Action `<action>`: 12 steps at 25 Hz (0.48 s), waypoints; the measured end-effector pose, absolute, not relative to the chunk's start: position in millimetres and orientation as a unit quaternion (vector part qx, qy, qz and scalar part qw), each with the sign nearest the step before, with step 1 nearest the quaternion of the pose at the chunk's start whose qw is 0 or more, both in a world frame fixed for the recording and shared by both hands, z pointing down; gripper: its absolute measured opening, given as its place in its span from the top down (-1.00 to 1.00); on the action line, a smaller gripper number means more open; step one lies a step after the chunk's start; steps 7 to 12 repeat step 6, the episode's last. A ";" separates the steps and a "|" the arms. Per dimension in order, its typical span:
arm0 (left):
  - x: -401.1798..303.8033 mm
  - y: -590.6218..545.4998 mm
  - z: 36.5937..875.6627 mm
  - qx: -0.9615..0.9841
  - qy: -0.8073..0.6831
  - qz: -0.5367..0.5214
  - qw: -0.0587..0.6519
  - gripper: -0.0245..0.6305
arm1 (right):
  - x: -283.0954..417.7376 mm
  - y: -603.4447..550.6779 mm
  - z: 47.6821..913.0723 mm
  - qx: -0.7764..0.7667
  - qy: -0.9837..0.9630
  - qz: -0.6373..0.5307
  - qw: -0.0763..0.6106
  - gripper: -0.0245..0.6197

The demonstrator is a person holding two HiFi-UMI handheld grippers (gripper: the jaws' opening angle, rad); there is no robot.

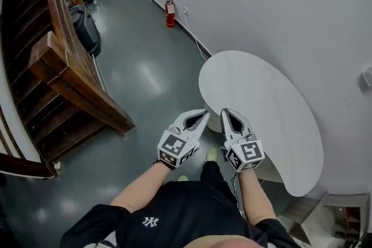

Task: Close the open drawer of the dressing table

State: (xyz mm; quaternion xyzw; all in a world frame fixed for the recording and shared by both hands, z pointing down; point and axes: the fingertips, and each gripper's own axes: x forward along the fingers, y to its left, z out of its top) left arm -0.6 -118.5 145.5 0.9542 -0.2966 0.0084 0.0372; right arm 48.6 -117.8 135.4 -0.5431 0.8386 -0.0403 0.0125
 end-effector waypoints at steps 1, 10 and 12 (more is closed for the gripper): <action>-0.8 -119.0 145.1 0.954 -0.297 0.008 0.037 0.89 | 48.3 -118.2 135.1 -0.543 0.839 -0.040 0.012 0.88; -1.0 -122.6 143.8 0.954 -0.298 0.007 0.038 0.89 | 47.8 -121.4 134.9 -0.542 0.839 -0.041 0.010 0.88; -1.0 -122.6 143.8 0.954 -0.298 0.007 0.038 0.89 | 47.8 -121.4 134.9 -0.542 0.839 -0.041 0.010 0.88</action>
